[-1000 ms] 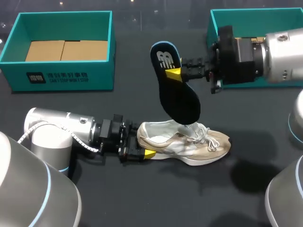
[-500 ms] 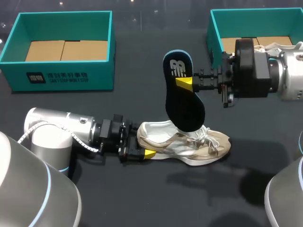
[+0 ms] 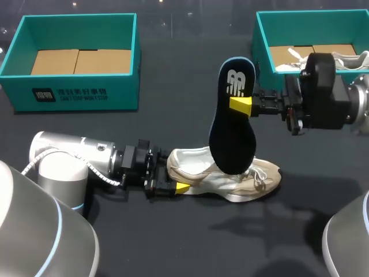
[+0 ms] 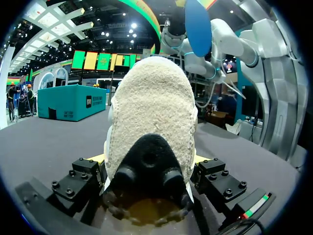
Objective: Take the shoe out of the shoebox, open the shoe tongue, remove and reinsert the insole, then place the shoe into the shoebox
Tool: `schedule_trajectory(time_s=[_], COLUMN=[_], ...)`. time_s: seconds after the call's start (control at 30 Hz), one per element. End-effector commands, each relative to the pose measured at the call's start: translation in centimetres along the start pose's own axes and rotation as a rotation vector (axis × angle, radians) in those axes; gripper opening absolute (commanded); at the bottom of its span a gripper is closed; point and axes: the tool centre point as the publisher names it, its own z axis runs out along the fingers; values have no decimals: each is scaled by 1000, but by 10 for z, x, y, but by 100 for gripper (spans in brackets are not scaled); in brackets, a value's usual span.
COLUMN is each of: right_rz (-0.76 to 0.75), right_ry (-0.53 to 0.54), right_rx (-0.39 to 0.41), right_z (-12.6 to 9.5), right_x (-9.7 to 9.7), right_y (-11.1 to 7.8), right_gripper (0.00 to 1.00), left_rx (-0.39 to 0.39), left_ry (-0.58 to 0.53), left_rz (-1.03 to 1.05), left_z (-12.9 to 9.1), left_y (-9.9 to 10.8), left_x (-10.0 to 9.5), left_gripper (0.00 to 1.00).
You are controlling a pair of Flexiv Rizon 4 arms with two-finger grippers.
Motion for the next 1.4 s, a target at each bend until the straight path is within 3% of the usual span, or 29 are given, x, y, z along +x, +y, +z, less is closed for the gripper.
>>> schedule_trajectory(time_s=[0.03, 0.4, 0.73, 1.4], right_rz=[0, 0, 123, 172], right_ry=[-10, -10, -29, -58], right_rx=[3, 3, -48, -17], right_z=[-7, -7, -15, -30], right_x=[8, 8, 6, 12], right_y=[1, 1, -3, -6], right_gripper=[0, 0, 0, 0], left_rx=[0, 0, 0, 0], left_ry=[-1, -1, -1, -1], left_rz=[0, 0, 0, 0], left_z=[1, 1, 1, 1], left_y=[0, 0, 0, 0], left_x=[0, 0, 0, 0], left_gripper=[0, 0, 0, 0])
